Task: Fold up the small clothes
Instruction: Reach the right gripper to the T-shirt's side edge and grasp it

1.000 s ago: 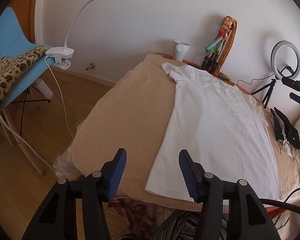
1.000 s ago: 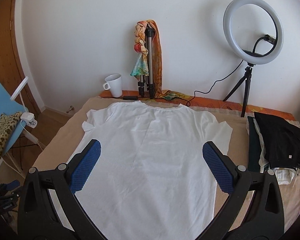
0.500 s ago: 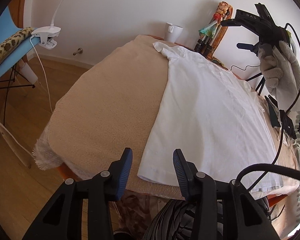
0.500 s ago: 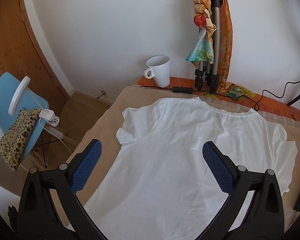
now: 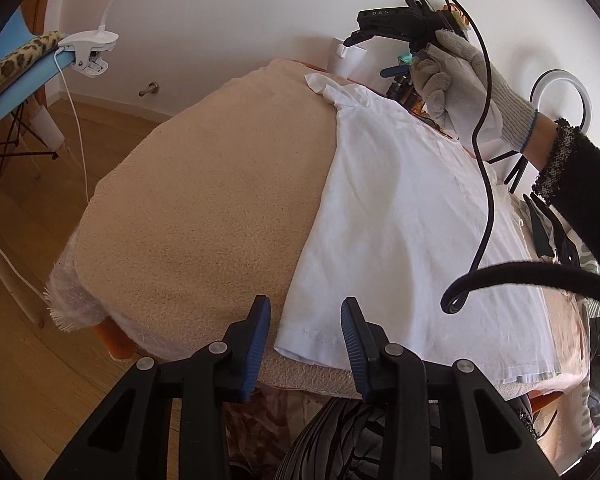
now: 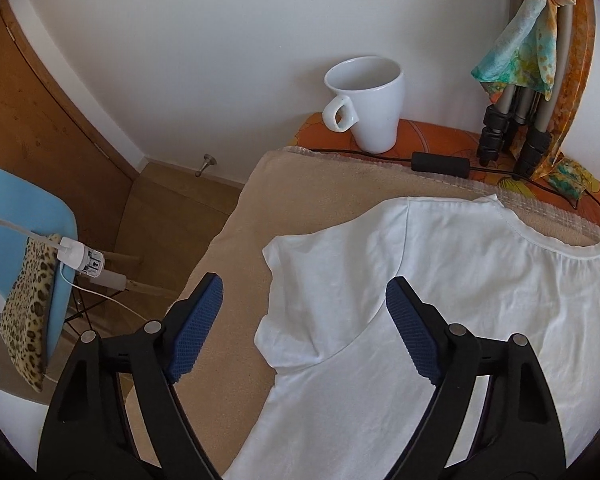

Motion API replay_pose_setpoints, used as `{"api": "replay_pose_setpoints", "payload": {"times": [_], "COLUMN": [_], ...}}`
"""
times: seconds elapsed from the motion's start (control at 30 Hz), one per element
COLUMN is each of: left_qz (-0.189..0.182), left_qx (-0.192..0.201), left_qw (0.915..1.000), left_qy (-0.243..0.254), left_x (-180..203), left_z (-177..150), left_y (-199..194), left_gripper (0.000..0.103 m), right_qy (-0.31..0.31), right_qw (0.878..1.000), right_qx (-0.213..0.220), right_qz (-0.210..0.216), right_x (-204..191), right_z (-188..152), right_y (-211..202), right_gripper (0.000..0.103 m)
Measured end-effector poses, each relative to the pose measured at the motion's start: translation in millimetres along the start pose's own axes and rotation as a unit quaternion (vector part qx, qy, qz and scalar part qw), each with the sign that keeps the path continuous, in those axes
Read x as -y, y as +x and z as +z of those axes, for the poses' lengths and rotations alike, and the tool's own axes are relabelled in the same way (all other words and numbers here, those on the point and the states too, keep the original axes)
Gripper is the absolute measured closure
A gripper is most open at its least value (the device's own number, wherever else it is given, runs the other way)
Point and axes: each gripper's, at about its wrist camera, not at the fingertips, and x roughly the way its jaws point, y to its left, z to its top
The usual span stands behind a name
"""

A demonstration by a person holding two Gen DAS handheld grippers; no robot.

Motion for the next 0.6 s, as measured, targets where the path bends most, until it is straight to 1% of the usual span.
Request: {"api": "replay_pose_setpoints", "payload": {"times": [0.13, 0.3, 0.37, 0.53, 0.6], "left_qz": [-0.002, 0.0, 0.002, 0.015, 0.016], "left_qx": [0.0, 0.001, 0.003, 0.007, 0.01], "left_qw": [1.0, 1.0, 1.0, 0.9998, 0.9997], "left_qy": [0.0, 0.001, 0.003, 0.014, 0.015], "left_x": [0.8, 0.2, 0.6, 5.5, 5.5], "left_z": [-1.8, -4.1, -5.5, -6.1, -4.8], "left_y": [2.4, 3.9, 3.9, 5.7, 6.4], "left_gripper": [0.069, 0.071, 0.071, 0.073, 0.079], "right_qy": [-0.014, -0.028, -0.029, -0.054, -0.056], "right_qw": [1.0, 0.997, 0.997, 0.992, 0.991], "right_qx": [-0.015, -0.032, -0.041, -0.053, -0.057], "right_qz": [-0.02, -0.058, -0.064, -0.099, -0.103], "right_x": [-15.7, -30.0, -32.9, -38.3, -39.6], "right_z": [8.2, 15.8, 17.0, 16.5, 16.8], "right_y": [39.3, 81.6, 94.9, 114.9, 117.8], "right_gripper": [0.017, 0.021, 0.023, 0.025, 0.025]}}
